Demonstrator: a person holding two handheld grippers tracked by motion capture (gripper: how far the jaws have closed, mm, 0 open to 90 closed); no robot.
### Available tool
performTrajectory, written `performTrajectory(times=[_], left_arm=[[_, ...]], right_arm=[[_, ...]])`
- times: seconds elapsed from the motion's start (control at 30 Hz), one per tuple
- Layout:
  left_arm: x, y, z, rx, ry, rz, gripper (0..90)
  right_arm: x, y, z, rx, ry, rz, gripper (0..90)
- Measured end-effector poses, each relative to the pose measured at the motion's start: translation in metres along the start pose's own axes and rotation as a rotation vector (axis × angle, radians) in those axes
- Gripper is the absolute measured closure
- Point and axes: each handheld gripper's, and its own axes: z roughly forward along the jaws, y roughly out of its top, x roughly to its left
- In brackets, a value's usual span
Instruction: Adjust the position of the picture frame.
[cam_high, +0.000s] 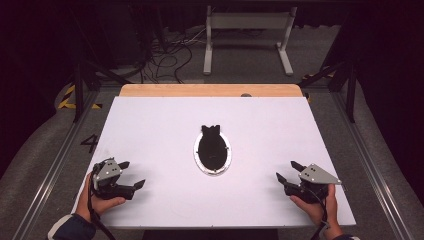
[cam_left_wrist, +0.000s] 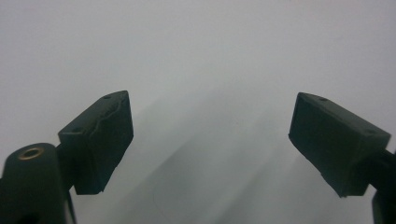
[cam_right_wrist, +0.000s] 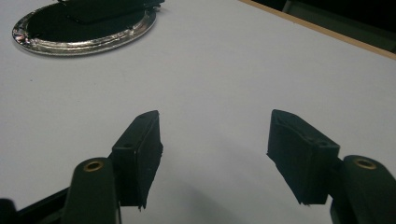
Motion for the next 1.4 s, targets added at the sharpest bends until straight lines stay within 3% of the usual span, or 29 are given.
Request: performTrajectory(times=[0.07,0.2,0.37,0.5,0.57,0.63,0.73,0.8,0.87,0.93,1.0,1.17,1.27,1.33,1.4], left_arm=[[-0.002,0.002,0.001,-0.001,0.017,0.017,17.5],[-0.002,0.005,0.003,-0.008,0.036,0.002,29.2],[0.009,0.011,0.012,-0.002,0.023,0.01,51.4],[0.013,0.021,0.021,0.003,-0.001,0.04,66.3],[0.015,0.031,0.029,-0.005,-0.023,0.058,74.4],[0.018,0.042,0.04,-0.011,-0.045,0.064,79.4],[0.022,0.06,0.06,-0.013,-0.082,0.068,88.3],[0.021,0.069,0.073,0.011,-0.091,0.055,88.6],[0.021,0.075,0.083,0.001,-0.102,0.074,89.0],[0.021,0.08,0.091,0.028,-0.114,0.075,89.8],[0.022,0.084,0.098,0.03,-0.132,0.059,90.0],[0.018,0.095,0.111,0.039,-0.144,0.041,90.0],[0.012,0.104,0.12,0.029,-0.13,0.058,89.9],[0.009,0.105,0.124,0.049,-0.135,0.065,89.3],[0.005,0.109,0.131,0.059,-0.157,0.054,89.2]], right_arm=[[0.0,0.0,0.0,0.002,-0.001,0.0,35.2],[-0.001,0.001,0.002,0.003,0.0,0.011,36.2],[-0.007,0.008,0.011,0.001,-0.001,0.033,43.9],[-0.013,0.016,0.019,-0.01,0.012,0.069,59.2],[-0.014,0.022,0.023,-0.009,0.038,0.055,71.8],[-0.015,0.031,0.029,-0.012,0.05,0.03,77.9],[-0.018,0.045,0.041,-0.013,0.057,0.038,84.0],[-0.018,0.052,0.051,-0.011,0.067,0.058,85.1],[-0.016,0.056,0.06,0.002,0.071,0.062,85.2],[-0.012,0.061,0.071,0.015,0.083,0.07,85.6],[-0.008,0.066,0.079,0.018,0.12,0.115,85.9],[0.009,0.081,0.104,0.061,0.144,0.038,87.2],[0.013,0.083,0.124,0.082,0.166,0.057,87.6],[0.015,0.084,0.128,0.091,0.165,0.055,87.6],[0.02,0.086,0.144,0.116,0.185,0.064,87.6]])
